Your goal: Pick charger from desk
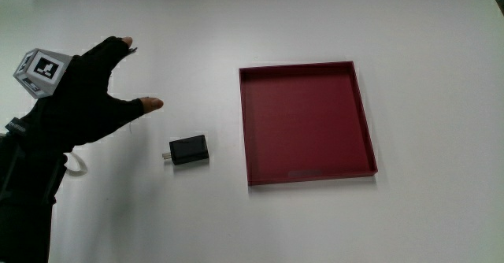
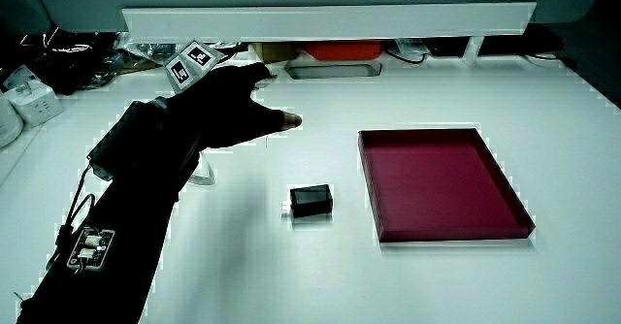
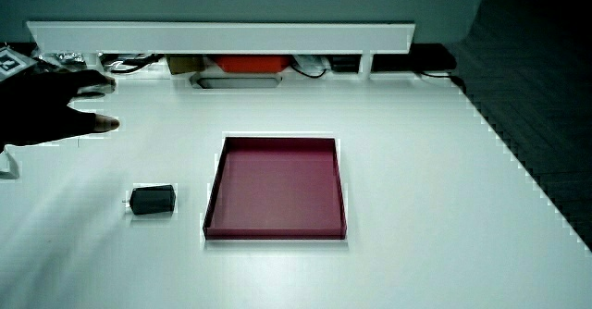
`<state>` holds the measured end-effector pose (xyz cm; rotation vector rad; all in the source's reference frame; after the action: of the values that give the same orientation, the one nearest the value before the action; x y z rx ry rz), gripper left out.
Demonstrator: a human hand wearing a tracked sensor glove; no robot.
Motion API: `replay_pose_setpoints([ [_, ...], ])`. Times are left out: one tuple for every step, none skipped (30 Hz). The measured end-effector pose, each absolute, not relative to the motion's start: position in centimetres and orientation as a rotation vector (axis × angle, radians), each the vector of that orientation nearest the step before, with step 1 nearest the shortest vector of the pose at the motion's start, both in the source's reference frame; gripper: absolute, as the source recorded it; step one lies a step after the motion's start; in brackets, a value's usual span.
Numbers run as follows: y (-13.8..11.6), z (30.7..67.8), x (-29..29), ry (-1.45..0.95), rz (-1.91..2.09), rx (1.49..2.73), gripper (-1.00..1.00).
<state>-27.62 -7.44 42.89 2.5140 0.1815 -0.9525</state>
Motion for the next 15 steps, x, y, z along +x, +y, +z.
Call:
replay_pose_setpoints([
  [-7.4, 42.7, -27.4, 0.182, -0.922, 2.527, 0.00],
  [-7.2, 42.7, -27.3, 0.186, -0.940, 2.473, 0.00],
  [-7.4, 43.7, -27.6, 0.275, -0.941, 2.545, 0.00],
  [-7.2, 43.5, -27.2, 0.261, -0.934, 2.543, 0.00],
  [-7.2, 44.1, -27.2, 0.329, -0.974, 2.539, 0.00],
  [-7.1, 44.3, -27.1, 0.341, -0.932, 2.554, 0.00],
  [-6.9, 44.4, -26.9, 0.353, -0.890, 2.567, 0.00],
  [-6.9, 44.4, -26.6, 0.485, -0.777, 2.649, 0.00],
  [-6.8, 44.5, -26.3, 0.620, -0.656, 2.722, 0.00],
  [-6.6, 44.7, -26.1, 0.567, -0.684, 2.687, 0.00],
  [-6.3, 44.9, -25.9, 0.514, -0.710, 2.651, 0.00],
  [-6.1, 45.0, -25.6, 0.462, -0.735, 2.614, 0.00],
  [-5.8, 45.2, -25.4, 0.411, -0.759, 2.577, 0.00],
  [-5.7, 45.9, -25.3, 0.422, -0.816, 2.539, 0.00],
  [-5.5, 46.3, -25.2, 0.413, -0.867, 2.498, 0.00],
])
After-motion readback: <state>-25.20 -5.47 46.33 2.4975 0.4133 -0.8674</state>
